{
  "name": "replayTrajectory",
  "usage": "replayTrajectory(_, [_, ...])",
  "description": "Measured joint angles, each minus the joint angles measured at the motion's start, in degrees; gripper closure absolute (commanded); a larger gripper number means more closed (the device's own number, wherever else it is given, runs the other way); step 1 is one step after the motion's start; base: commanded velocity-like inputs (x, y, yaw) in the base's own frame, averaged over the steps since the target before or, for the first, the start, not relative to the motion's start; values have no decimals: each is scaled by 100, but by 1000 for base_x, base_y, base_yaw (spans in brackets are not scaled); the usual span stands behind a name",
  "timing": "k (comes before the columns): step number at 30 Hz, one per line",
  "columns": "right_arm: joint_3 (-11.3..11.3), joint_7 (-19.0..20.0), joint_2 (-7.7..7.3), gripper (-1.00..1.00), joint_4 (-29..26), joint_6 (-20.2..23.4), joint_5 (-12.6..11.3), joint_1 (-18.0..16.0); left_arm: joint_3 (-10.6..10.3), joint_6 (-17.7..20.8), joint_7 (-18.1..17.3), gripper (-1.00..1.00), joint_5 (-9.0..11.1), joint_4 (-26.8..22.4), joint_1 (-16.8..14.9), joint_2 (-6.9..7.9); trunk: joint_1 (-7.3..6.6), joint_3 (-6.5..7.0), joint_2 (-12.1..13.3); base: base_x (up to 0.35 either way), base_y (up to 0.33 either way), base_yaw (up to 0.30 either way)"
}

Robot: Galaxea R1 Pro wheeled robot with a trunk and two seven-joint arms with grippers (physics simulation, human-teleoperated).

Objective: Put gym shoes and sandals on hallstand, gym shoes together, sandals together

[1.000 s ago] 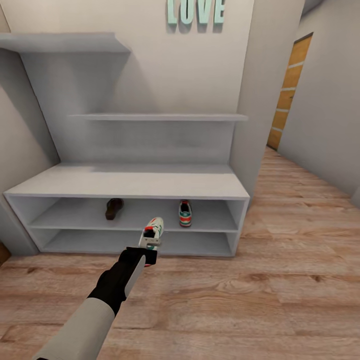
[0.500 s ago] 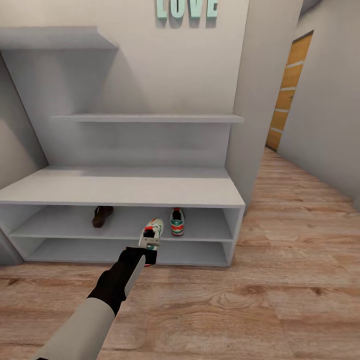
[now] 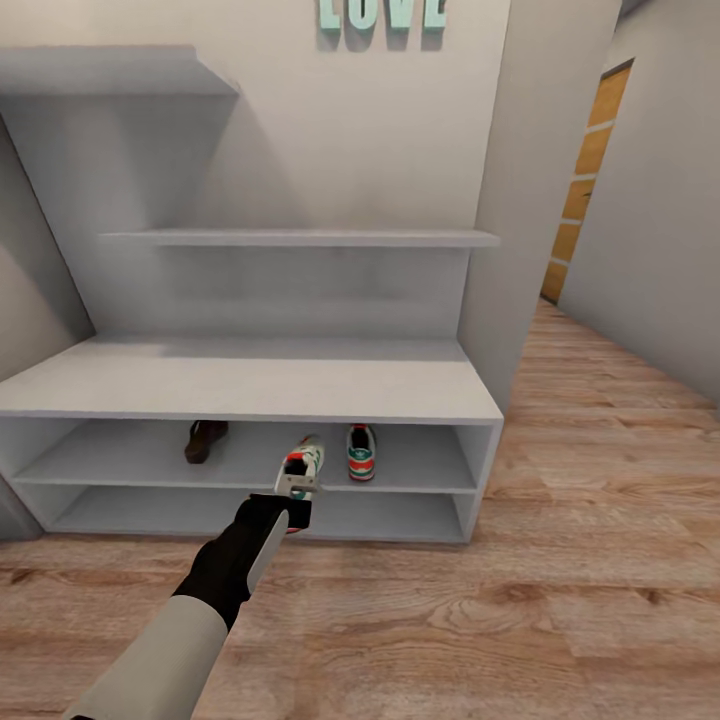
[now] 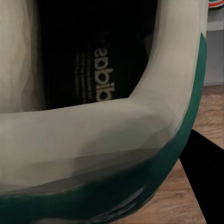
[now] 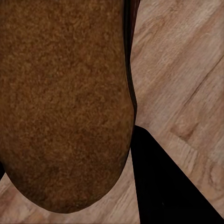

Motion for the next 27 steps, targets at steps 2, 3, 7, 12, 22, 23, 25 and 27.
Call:
replayTrajectory(2, [0, 0, 0, 100, 0, 0, 0, 0, 0, 0, 0, 100, 0, 3, 0, -3, 0, 0, 0, 2, 1, 0])
replayTrajectory(3, [0, 0, 0, 100, 0, 0, 1, 0, -2, -1, 0, 100, -2, 4, 0, -5, 0, 0, 0, 63, 0, 0])
replayTrajectory(7, [0, 0, 0, 100, 0, 0, -1, 0, -8, -2, 0, 100, 0, 3, 0, -7, -3, 0, 0, 273, 0, 0])
replayTrajectory(12, [0, 0, 0, 100, 0, 0, 2, 0, -14, 1, 0, 100, -3, 0, 0, -7, -1, 0, 0, 164, 0, 0])
replayTrajectory(22, [1, 0, 0, 100, 0, 0, 3, 1, 0, -2, 0, 100, 0, 0, 0, -7, 8, -66, -3, 6, 0, 0])
replayTrajectory(23, [1, 0, 0, 100, 0, 0, 3, 1, 0, -4, 0, 100, 0, 0, 0, -7, 11, -88, -5, 0, 0, 0])
replayTrajectory(25, [0, 0, 0, 100, 0, 0, 1, 0, 0, -5, 0, 100, -4, 0, 0, -7, 13, -111, -7, 0, 0, 0])
replayTrajectory(27, [0, 0, 0, 100, 0, 0, 1, 0, 0, -6, 0, 100, -3, 0, 0, -7, 13, -111, -7, 0, 0, 0])
